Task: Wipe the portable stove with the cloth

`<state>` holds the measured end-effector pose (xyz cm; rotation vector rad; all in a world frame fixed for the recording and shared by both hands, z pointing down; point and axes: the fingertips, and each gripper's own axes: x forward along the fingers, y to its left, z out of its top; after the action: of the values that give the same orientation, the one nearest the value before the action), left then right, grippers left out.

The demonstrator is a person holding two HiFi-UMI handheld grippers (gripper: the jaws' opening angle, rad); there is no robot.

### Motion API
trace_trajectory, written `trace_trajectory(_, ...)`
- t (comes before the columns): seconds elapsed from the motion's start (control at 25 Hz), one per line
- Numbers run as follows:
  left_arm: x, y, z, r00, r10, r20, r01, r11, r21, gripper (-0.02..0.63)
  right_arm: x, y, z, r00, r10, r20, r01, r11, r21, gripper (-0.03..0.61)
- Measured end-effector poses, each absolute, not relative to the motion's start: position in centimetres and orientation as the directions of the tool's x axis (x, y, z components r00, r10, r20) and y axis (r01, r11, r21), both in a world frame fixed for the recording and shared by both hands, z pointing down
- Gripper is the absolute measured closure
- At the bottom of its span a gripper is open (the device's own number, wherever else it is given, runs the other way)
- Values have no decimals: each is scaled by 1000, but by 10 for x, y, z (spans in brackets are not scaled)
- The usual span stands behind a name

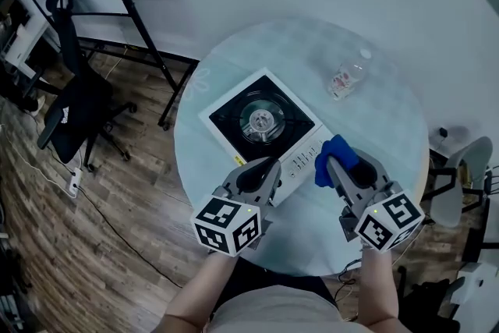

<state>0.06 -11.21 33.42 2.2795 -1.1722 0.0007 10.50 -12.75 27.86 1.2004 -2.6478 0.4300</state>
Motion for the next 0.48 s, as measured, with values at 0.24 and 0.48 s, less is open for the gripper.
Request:
trace_trajectory(0.24, 6, -125, 340, 583, -767, 269, -769, -412, 489, 568, 116, -158, 281, -662, -668, 338, -735, 668, -118, 460)
trace_trajectory(0.48, 12, -145, 346, 548, -789, 278, -786, -373, 493, 568, 119, -198, 293, -682, -626, 378, -692, 720, -54, 460)
